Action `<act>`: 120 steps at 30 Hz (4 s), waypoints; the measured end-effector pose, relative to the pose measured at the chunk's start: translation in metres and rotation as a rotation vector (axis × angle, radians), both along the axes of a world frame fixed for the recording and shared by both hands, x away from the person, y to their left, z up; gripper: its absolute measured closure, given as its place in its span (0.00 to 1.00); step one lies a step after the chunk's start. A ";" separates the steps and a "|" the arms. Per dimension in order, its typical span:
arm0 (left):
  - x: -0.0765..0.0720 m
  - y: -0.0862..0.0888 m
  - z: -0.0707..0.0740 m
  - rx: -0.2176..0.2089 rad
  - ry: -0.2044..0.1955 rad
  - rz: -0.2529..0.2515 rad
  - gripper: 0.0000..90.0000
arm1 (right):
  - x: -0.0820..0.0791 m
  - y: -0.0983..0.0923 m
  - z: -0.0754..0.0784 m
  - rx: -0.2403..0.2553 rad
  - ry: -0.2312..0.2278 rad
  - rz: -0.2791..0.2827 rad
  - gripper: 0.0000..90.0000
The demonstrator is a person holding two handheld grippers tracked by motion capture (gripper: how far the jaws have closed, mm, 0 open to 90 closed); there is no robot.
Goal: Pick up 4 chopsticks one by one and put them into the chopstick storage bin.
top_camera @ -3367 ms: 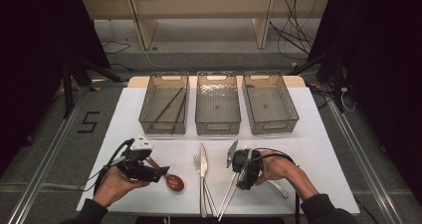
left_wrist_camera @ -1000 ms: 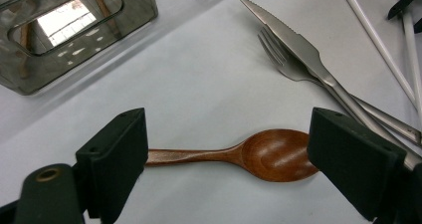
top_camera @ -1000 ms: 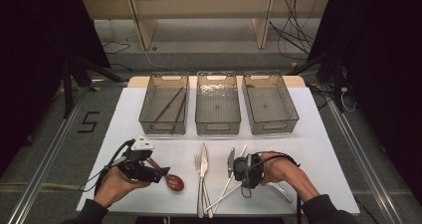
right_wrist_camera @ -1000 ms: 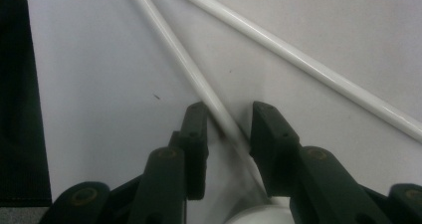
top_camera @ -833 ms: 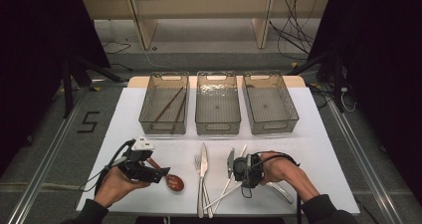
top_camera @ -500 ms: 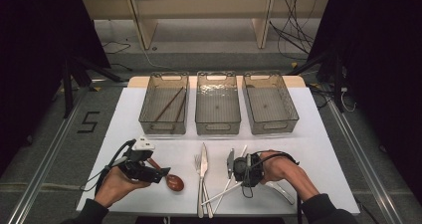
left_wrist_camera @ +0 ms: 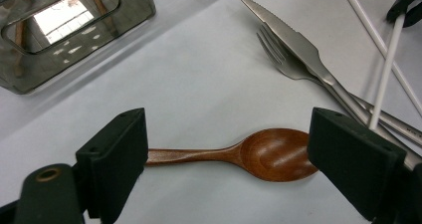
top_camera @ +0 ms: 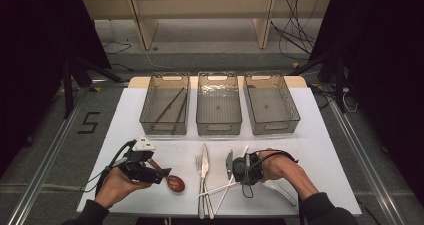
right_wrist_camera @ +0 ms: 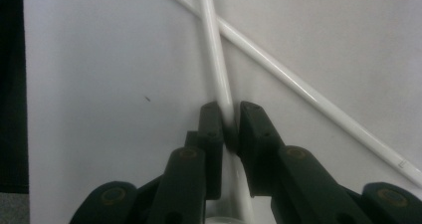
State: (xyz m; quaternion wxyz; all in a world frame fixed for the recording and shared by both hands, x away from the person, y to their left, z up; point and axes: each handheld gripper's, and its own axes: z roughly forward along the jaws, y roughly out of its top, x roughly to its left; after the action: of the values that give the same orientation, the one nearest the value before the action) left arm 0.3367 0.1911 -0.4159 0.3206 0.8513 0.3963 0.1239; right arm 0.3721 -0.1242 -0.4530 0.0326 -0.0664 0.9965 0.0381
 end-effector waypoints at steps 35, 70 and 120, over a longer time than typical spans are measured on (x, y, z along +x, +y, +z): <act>-0.001 -0.003 0.003 -0.001 0.000 -0.022 0.17 | 0.002 -0.001 0.018 0.042 -0.113 0.010 0.95; 0.003 -0.069 0.013 0.031 0.081 -0.256 0.24 | -0.015 0.011 0.038 0.069 -0.160 0.006 0.95; 0.015 -0.116 -0.012 0.052 0.297 -0.512 0.91 | -0.031 0.028 0.037 0.075 -0.169 0.105 0.94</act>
State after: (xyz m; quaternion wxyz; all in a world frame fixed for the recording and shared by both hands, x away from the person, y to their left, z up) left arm 0.3513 0.0749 -0.4283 0.2577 0.9404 0.2081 -0.0769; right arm 0.3411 -0.0959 -0.4161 0.1171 -0.1201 0.9832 0.0713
